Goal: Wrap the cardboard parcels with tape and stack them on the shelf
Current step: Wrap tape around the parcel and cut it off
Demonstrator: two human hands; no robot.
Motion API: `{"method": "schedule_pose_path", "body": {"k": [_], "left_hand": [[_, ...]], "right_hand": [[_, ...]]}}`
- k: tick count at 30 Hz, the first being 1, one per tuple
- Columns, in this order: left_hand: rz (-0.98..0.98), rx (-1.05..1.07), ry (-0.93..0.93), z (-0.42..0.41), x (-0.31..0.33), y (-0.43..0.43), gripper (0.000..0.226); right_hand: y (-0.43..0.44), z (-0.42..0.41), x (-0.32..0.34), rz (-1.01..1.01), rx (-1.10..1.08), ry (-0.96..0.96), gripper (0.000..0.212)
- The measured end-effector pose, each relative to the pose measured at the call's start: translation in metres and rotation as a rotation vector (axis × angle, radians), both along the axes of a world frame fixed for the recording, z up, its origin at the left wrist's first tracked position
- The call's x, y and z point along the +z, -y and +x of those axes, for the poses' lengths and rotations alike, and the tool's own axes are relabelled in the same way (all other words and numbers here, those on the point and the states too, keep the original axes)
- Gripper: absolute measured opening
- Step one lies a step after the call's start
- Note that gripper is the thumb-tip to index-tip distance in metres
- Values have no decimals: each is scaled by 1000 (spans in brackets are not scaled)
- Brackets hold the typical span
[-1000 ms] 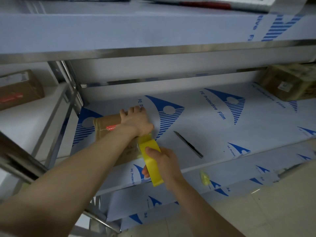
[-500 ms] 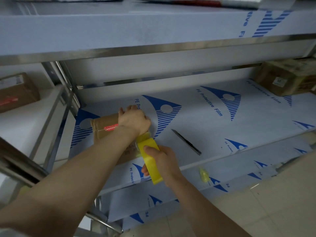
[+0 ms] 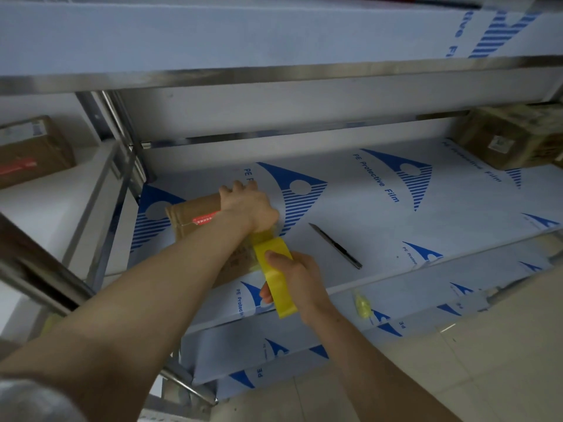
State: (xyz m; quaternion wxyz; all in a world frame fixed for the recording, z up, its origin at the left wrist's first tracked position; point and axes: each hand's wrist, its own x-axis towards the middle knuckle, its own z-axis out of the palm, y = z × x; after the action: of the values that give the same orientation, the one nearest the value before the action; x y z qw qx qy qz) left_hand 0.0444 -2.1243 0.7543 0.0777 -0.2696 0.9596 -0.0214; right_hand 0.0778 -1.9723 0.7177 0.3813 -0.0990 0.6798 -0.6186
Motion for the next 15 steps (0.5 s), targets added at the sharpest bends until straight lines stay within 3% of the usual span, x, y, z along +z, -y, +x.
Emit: {"method": "schedule_pose_path", "body": {"k": [7,9,11,12,13,15], "left_hand": [[1,-165,-64,7,-11,8,50],[176,-199,-138,9,-6,7,48],[600,-107,-265,19,8,12,52],[785,-65,-294,26,16,19,65],[849,-40,-239,33,25,27,89],[675,9,43,49,33,46,134]], "right_hand": [[0,0,2,-9,-5,-4,27],[-1,0,3,-2,10,-12,25],[-3,-1,6,3,25,-7,24],[-4,-1,6,3,33,-5,24],[-5,-2,7,5,40,-4,24],[-7,-3,8,15,54,4,25]]}}
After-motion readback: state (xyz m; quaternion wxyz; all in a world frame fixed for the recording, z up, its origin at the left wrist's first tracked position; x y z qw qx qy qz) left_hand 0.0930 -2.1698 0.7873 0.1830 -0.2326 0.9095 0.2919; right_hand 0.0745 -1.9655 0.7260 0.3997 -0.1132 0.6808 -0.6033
